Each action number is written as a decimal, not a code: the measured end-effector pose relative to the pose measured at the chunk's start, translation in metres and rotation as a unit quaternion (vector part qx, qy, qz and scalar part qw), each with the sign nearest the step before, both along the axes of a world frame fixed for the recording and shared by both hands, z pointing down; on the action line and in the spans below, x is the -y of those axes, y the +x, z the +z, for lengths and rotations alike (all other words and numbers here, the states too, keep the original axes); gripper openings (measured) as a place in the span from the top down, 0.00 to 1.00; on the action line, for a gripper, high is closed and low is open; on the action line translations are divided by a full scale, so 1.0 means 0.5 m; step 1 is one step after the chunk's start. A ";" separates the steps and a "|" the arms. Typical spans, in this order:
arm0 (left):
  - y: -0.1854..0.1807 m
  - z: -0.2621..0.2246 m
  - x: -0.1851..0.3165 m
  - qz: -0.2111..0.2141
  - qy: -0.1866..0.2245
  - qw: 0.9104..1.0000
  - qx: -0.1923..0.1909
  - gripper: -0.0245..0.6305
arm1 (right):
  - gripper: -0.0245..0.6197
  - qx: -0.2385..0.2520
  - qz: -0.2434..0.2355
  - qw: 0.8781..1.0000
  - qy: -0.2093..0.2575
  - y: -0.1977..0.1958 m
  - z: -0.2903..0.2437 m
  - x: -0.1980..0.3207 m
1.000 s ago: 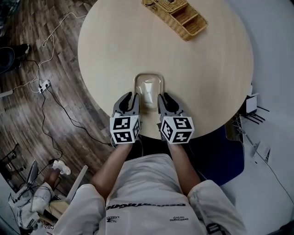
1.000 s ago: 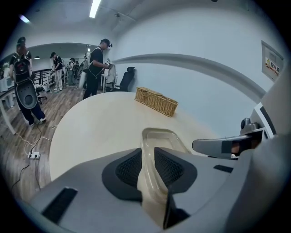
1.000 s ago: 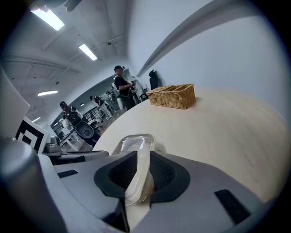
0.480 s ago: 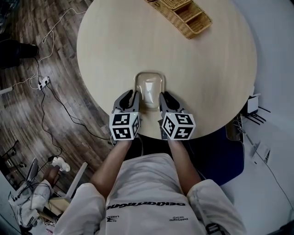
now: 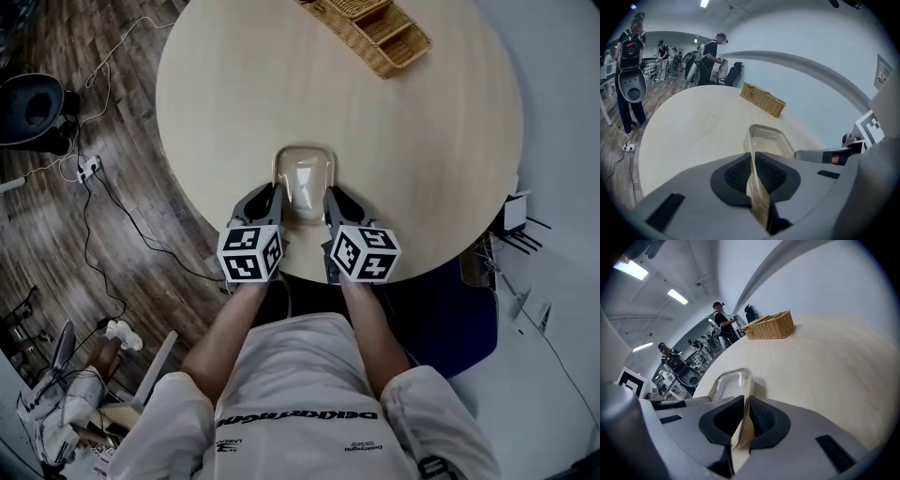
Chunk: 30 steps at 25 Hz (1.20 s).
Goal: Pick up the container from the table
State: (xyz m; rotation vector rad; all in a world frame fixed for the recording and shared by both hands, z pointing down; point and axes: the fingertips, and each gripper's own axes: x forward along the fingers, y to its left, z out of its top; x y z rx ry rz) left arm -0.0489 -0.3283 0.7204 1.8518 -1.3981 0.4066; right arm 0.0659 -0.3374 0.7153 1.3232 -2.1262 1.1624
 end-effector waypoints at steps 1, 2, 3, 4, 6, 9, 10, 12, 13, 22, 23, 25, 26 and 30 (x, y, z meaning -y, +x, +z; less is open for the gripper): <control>0.000 -0.002 -0.001 -0.002 0.000 1.000 -0.001 0.90 | 0.86 -0.002 0.000 1.000 0.001 0.000 -0.002 -0.001; 0.000 -0.004 -0.003 -0.003 0.001 1.000 -0.002 0.90 | 0.86 -0.004 0.000 1.000 0.002 0.000 -0.004 -0.002; 0.001 -0.007 -0.004 -0.005 0.002 1.000 -0.002 0.90 | 0.86 -0.005 0.001 1.000 0.004 0.001 -0.006 -0.004; 0.001 -0.010 -0.007 -0.006 0.003 1.000 -0.004 0.90 | 0.86 -0.006 0.002 1.000 0.005 0.001 -0.009 -0.006; -0.002 -0.017 -0.012 -0.008 0.006 1.000 -0.009 0.90 | 0.86 -0.006 0.004 1.000 0.008 -0.001 -0.017 -0.012; -0.008 -0.029 -0.020 -0.010 0.011 1.000 -0.015 0.90 | 0.86 -0.008 0.003 1.000 0.016 -0.007 -0.032 -0.020; -0.009 -0.035 -0.021 -0.010 0.013 1.000 -0.015 0.90 | 0.86 -0.009 0.003 1.000 0.019 -0.008 -0.038 -0.022; -0.010 -0.048 -0.025 -0.008 0.018 1.000 -0.016 0.91 | 0.86 -0.009 0.005 1.000 0.026 -0.008 -0.049 -0.026; -0.010 -0.055 -0.027 -0.008 0.021 1.000 -0.016 0.91 | 0.86 -0.008 0.007 1.000 0.029 -0.008 -0.055 -0.029; -0.020 -0.130 -0.063 0.001 0.049 0.999 -0.018 0.91 | 0.86 -0.007 0.016 0.998 0.058 -0.016 -0.127 -0.071; -0.018 -0.139 -0.069 0.003 0.052 0.998 -0.017 0.91 | 0.86 -0.007 0.018 0.998 0.061 -0.015 -0.136 -0.078; -0.015 -0.159 -0.081 0.005 0.057 0.998 -0.017 0.91 | 0.86 -0.008 0.020 0.997 0.067 -0.012 -0.156 -0.090; -0.015 -0.170 -0.085 0.005 0.060 0.998 -0.018 0.91 | 0.86 -0.007 0.021 0.997 0.072 -0.012 -0.168 -0.094; -0.011 -0.223 -0.099 0.008 0.081 0.996 -0.020 0.91 | 0.86 -0.007 0.026 0.995 0.095 -0.008 -0.222 -0.109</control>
